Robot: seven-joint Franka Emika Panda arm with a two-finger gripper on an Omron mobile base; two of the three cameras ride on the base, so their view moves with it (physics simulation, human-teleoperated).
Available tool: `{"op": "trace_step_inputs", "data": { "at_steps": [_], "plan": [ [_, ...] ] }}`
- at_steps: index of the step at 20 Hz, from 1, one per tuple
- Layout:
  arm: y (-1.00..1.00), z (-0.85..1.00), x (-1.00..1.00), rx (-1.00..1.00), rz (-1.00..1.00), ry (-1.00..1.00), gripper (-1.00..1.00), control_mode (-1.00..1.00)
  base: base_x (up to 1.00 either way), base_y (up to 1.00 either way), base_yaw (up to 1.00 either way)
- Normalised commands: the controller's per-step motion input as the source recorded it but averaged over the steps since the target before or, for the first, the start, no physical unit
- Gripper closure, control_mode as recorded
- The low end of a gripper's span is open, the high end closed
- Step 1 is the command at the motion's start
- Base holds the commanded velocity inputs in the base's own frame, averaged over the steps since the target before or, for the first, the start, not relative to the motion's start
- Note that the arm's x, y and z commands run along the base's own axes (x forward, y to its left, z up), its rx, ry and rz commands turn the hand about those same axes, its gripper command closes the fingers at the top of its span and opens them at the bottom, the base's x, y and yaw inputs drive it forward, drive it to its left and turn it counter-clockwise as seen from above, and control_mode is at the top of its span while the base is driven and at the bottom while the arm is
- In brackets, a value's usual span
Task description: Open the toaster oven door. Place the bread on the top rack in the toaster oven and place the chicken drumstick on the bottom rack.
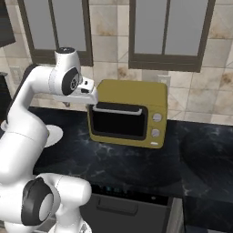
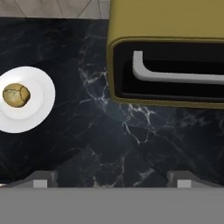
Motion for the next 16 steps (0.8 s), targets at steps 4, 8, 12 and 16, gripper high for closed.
{"op": "trace_step_inputs", "data": {
  "at_steps": [4, 8, 12, 16],
  "plan": [
    [0.00, 0.00, 0.00, 0.00, 0.00, 0.00, -1.00, 1.00, 0.02, 0.19, 0.00],
    [0.00, 0.00, 0.00, 0.00, 0.00, 0.00, -1.00, 1.00, 0.00, 0.46, 0.00],
    [0.00, 0.00, 0.00, 0.00, 0.00, 0.00, -1.00, 1.00, 0.03, 0.44, -0.01],
    [0.00, 0.00, 0.00, 0.00, 0.00, 0.00, -1.00, 1.00, 0.20, 0.20, -0.01]
  ]
}}
